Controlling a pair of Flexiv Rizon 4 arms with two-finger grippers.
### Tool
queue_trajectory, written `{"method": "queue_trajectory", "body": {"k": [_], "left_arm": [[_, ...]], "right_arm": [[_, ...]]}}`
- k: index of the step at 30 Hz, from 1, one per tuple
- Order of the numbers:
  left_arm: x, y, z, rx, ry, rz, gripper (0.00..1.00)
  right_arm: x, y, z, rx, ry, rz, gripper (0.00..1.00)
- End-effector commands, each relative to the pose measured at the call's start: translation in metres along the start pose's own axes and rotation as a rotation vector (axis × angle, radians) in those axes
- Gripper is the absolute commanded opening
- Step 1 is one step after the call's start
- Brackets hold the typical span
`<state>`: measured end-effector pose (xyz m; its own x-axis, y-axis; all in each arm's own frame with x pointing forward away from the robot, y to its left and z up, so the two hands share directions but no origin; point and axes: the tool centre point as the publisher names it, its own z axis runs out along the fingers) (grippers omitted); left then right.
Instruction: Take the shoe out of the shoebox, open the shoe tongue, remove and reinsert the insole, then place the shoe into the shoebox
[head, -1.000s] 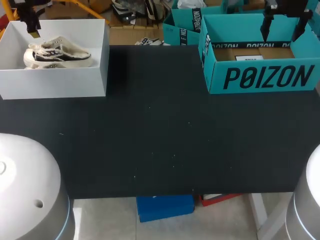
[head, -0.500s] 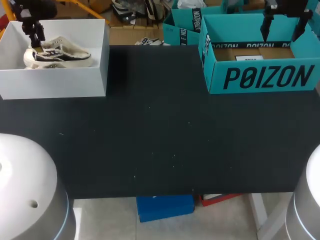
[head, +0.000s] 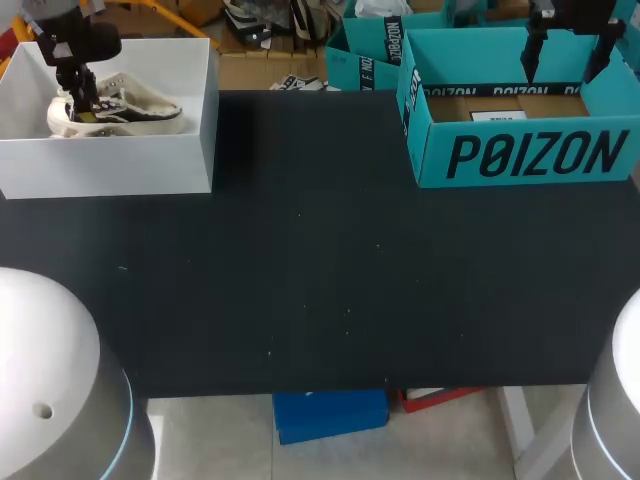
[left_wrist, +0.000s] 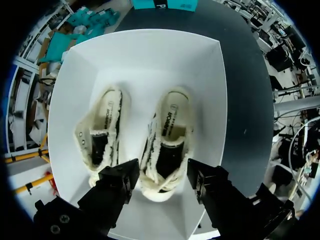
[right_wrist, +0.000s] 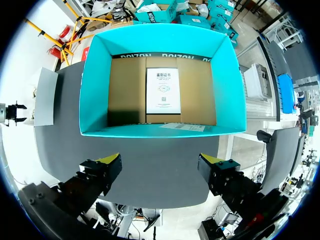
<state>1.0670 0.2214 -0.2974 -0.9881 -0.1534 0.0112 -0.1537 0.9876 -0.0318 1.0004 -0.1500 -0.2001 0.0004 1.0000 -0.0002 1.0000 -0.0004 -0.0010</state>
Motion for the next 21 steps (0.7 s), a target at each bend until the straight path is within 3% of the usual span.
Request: {"method": "queue_trajectory", "body": {"k": [1,7,12,17,21], "left_arm": [[-0.010,-0.003,0.010,0.000,0.013,-0.001,0.60],[-0.016,-0.004,0.024,0.001,0.017,-0.001,0.58],[-0.020,-0.003,0.036,-0.011,0.006,0.012,0.65],[-0.026,-0.002,0.051,-0.009,-0.003,0.012,0.61],[-0.030,-0.001,0.063,-0.003,-0.013,0.016,0.64]], "right_arm": [[0.000,0.000,0.000,0.000,0.000,0.000,1.00],[0.000,0.000,0.000,0.000,0.000,0.000,1.00],[0.000,0.000,0.000,0.000,0.000,0.000,1.00],[0.000,0.000,0.000,0.000,0.000,0.000,1.00],[0.000,0.000,0.000,0.000,0.000,0.000,1.00]]}}
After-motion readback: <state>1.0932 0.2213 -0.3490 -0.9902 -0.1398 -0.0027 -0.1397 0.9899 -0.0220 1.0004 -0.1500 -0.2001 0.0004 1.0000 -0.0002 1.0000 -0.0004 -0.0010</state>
